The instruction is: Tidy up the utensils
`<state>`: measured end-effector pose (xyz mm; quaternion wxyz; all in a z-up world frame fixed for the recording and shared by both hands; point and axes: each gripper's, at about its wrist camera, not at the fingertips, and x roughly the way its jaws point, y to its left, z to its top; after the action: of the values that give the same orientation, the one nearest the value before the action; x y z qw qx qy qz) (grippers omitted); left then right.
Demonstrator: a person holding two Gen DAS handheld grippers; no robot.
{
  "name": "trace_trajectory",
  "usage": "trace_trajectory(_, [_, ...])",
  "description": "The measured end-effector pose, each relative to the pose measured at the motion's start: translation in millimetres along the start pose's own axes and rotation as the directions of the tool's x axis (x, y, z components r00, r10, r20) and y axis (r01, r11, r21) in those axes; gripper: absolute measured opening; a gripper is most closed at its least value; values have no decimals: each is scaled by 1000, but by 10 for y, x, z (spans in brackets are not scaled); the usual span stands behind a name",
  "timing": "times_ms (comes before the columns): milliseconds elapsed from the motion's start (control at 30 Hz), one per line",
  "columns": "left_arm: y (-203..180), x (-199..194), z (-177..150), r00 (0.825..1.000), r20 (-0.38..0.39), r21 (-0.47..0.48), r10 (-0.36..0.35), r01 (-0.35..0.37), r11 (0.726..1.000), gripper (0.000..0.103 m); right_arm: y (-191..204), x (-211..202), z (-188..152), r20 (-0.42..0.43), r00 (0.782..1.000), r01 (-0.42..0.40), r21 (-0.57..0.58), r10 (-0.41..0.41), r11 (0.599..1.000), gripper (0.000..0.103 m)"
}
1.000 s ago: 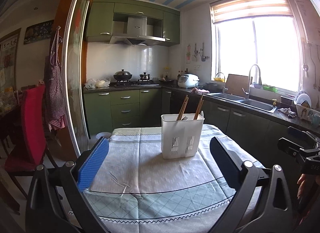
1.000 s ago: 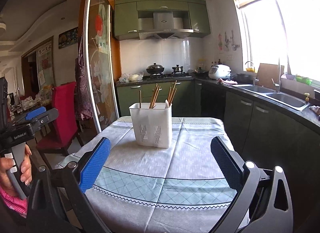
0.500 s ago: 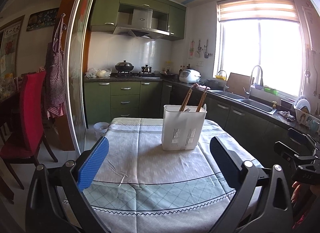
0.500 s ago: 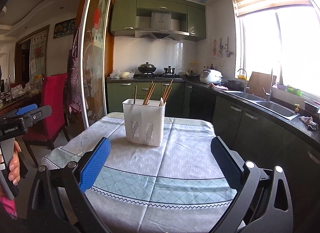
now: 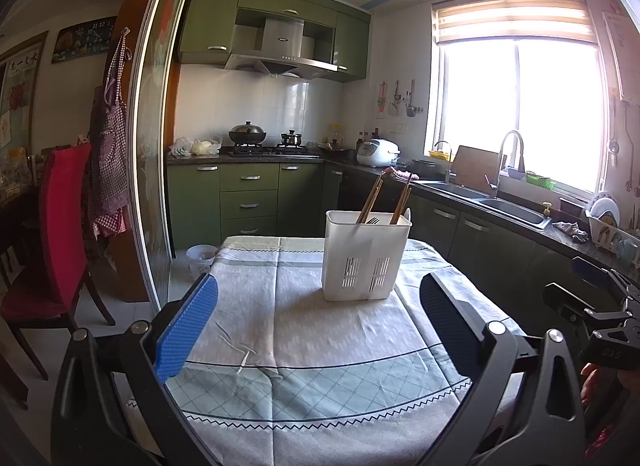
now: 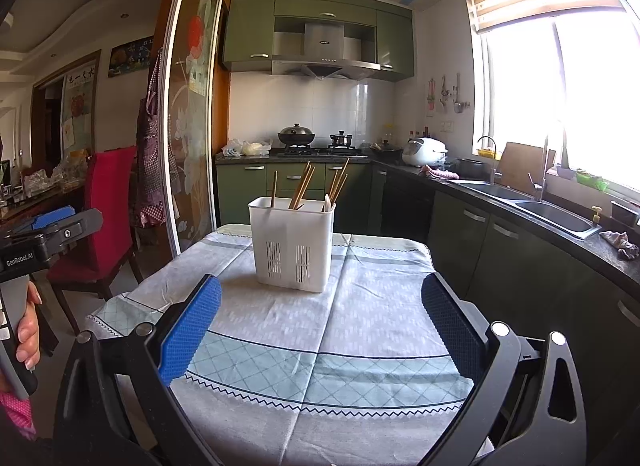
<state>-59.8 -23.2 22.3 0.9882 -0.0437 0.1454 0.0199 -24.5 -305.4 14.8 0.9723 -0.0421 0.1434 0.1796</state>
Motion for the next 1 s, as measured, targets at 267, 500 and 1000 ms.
trace_trajectory(267, [0, 9, -9, 1000, -4, -1, -6, 6, 1000, 96, 6, 10, -8, 1, 1000, -2, 3, 2, 1000, 99])
trace_trajectory(500, [-24, 16, -17, 1000, -4, 2, -14, 14, 1000, 96, 15, 14, -17, 0, 1000, -3, 2, 3, 1000, 99])
trace_trajectory(1000, [-19, 93, -16, 999, -36, -7, 9, -9, 1000, 96, 37, 32, -33, -7, 1000, -5, 0, 5, 1000, 99])
